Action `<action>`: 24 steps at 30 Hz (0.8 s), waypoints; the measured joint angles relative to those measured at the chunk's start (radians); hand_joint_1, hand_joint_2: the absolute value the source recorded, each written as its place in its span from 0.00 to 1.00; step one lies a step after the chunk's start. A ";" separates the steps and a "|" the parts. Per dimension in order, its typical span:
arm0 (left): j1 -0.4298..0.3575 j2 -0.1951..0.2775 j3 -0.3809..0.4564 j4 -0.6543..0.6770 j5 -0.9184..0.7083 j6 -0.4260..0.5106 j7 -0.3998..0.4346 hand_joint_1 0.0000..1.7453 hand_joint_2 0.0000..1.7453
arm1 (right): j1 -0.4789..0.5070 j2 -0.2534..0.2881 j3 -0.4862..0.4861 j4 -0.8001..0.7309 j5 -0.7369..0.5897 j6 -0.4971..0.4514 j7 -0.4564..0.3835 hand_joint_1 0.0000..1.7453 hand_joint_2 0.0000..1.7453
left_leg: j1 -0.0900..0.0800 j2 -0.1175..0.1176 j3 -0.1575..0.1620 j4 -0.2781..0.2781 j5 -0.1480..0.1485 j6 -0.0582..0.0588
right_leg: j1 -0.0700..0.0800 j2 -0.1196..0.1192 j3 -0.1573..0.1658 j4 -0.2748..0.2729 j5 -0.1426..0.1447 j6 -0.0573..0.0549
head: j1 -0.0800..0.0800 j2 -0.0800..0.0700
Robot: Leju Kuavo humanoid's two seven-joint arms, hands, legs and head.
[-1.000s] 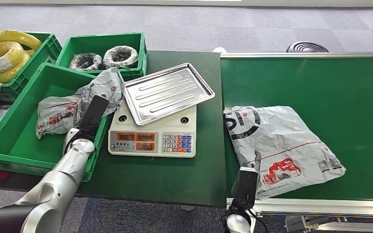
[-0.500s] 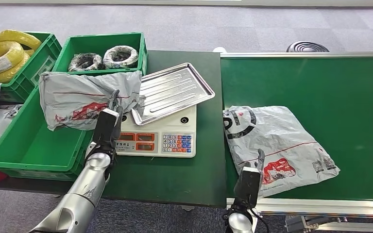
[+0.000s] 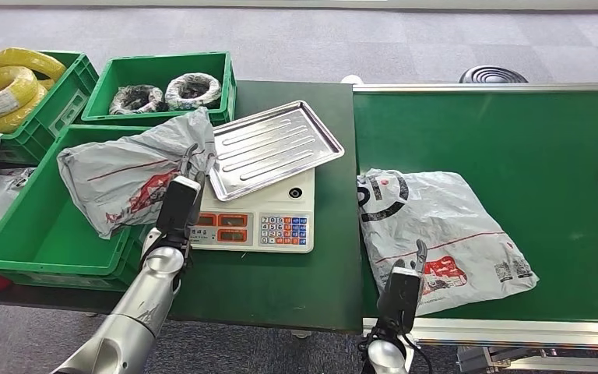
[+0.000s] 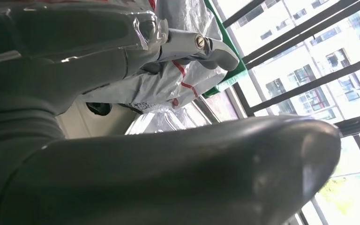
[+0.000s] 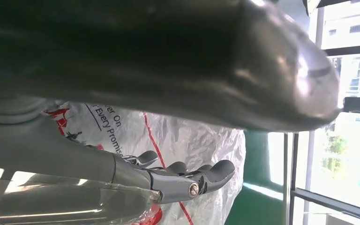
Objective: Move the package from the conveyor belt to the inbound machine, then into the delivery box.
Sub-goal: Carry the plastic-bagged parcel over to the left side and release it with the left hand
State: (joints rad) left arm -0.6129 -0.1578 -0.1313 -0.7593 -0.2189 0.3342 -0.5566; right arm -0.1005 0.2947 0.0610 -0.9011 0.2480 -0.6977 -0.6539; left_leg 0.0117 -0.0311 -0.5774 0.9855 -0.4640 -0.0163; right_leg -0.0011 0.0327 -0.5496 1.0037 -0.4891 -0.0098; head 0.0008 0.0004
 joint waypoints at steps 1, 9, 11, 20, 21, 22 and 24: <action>0.000 0.000 -0.001 0.000 -0.005 0.011 0.000 0.00 0.00 | 0.000 0.000 -0.001 0.001 -0.001 0.000 -0.001 0.00 0.00 | 0.000 0.000 0.000 0.000 0.000 0.000 | 0.000 0.000 0.000 0.000 0.000 0.000 | 0.000 0.000; -0.037 0.037 -0.003 -0.076 -0.098 0.146 0.038 0.00 0.00 | 0.007 0.000 -0.002 0.007 0.004 0.000 0.002 0.00 0.00 | 0.001 0.000 0.000 0.000 0.000 0.000 | 0.001 0.000 0.000 0.000 0.000 0.000 | 0.000 0.000; -0.061 0.054 0.001 -0.126 -0.139 0.189 0.058 0.00 0.00 | 0.012 0.000 -0.001 0.008 0.007 0.000 0.004 0.00 0.00 | 0.001 0.000 0.000 0.000 0.000 0.000 | 0.001 0.000 -0.001 0.000 0.000 0.000 | 0.000 0.000; -0.170 0.096 0.000 -0.327 -0.295 0.273 0.139 0.00 0.00 | 0.025 0.001 -0.003 0.010 0.012 0.000 0.003 0.00 0.00 | 0.001 0.000 -0.001 0.000 0.000 0.000 | 0.001 0.000 -0.001 0.000 0.000 0.000 | 0.000 0.000; -0.175 0.098 -0.001 -0.341 -0.298 0.273 0.143 0.00 0.00 | 0.026 0.001 -0.003 0.010 0.012 0.000 0.003 0.00 0.00 | 0.001 0.000 -0.001 0.000 0.000 0.000 | 0.001 0.000 -0.001 0.000 0.000 0.000 | 0.000 0.000; -0.178 0.100 -0.002 -0.352 -0.300 0.273 0.146 0.00 0.00 | 0.026 0.001 -0.003 0.010 0.012 0.000 0.003 0.00 0.00 | 0.001 0.001 -0.001 0.000 0.000 0.000 | 0.001 0.000 -0.001 0.000 0.000 0.000 | 0.000 0.000; -0.181 0.102 -0.006 -0.370 -0.302 0.273 0.147 0.00 0.00 | 0.026 0.001 -0.003 0.010 0.012 0.000 0.004 0.00 0.00 | 0.001 0.001 -0.001 0.000 0.000 0.000 | 0.001 0.000 -0.001 0.000 0.000 0.000 | 0.000 0.000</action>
State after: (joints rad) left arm -0.7940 -0.0555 -0.1369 -1.1295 -0.5213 0.6067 -0.4091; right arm -0.0748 0.2960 0.0584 -0.8915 0.2598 -0.6977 -0.6502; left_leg 0.0126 -0.0305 -0.5785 0.9856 -0.4640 -0.0164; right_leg -0.0003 0.0329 -0.5508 1.0038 -0.4890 -0.0099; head 0.0008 0.0003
